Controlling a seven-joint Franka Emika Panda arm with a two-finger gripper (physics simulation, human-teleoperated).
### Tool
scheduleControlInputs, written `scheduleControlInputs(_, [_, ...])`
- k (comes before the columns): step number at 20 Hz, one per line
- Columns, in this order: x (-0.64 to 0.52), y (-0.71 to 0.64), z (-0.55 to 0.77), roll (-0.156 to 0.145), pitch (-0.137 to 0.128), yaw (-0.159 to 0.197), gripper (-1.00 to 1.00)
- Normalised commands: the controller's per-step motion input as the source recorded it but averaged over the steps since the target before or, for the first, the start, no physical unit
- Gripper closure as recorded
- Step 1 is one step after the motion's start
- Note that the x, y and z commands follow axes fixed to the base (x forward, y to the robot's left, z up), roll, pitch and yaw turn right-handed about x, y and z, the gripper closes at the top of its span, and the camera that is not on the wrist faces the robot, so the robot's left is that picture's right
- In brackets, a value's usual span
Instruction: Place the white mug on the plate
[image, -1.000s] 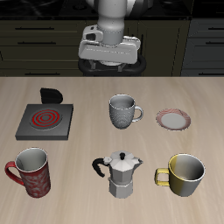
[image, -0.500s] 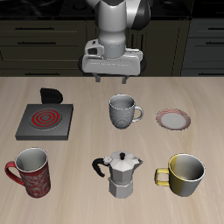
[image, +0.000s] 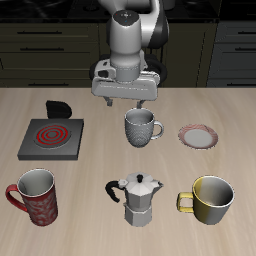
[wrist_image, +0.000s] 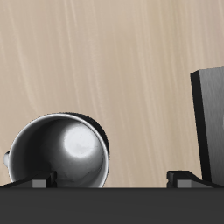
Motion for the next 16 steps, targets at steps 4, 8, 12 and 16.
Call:
scheduleControlInputs(4, [-0.10,0.15,-0.36,0.026,0.015,0.011,-1.00])
scheduleControlInputs(8, [-0.05,0.15,-0.34,0.023,0.043,-0.003,-1.00])
scheduleControlInputs(12, [-0.03,0.02,-0.22,0.001,0.016,0.002,-1.00])
scheduleControlInputs(16, [-0.03,0.03,-0.23,0.002,0.017,0.002,-1.00])
